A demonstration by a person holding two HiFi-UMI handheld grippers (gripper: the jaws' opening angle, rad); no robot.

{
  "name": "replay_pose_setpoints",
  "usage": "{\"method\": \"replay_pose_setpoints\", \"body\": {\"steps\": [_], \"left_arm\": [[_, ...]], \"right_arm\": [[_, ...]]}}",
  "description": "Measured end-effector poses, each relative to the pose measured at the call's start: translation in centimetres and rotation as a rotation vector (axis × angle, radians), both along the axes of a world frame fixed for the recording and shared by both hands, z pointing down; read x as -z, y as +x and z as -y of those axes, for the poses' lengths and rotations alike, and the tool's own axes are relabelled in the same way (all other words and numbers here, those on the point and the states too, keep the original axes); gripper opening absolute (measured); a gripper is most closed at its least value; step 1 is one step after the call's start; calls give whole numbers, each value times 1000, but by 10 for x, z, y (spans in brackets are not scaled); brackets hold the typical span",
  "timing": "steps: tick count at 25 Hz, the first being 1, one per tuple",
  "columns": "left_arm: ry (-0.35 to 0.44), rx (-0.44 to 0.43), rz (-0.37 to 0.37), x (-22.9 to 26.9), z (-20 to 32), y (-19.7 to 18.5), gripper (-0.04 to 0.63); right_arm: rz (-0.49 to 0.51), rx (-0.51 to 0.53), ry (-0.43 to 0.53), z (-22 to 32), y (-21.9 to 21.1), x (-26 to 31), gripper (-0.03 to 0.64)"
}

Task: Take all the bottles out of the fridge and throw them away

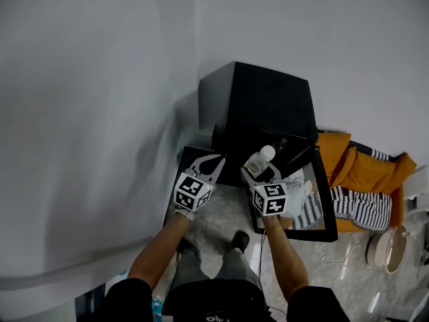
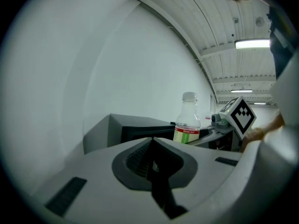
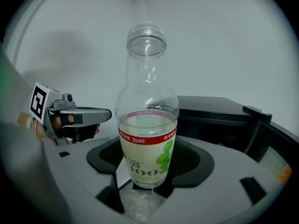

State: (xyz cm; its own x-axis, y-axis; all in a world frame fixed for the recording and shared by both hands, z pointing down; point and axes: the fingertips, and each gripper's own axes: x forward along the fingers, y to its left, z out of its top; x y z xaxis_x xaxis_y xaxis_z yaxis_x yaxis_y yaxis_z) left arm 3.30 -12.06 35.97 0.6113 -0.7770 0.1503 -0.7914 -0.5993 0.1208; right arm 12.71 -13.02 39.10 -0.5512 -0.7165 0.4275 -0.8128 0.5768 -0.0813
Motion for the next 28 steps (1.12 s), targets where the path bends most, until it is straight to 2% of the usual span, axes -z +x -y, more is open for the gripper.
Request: {"method": "replay_pose_setpoints", "body": {"steps": [4,9,15,20,28], "left_arm": [[-2,76,2,-2,-9,-55,6],[-5,180,4,7,-32,-135,6],[-3,253,-14,4,-53,-197,6],[-15,303,-14,0,-58,-223,6],[-45,384,-12,-9,-35,-224,6]], "right_arm": [[2,78,-8,-4,-55,-2,318],[19,188,-2,-18,-146,14,318],[26,272,3,-33,-222,14,318],[29,313,2,-27,-248,13,318],[18,385,-28,5,-247,-3,318]]}}
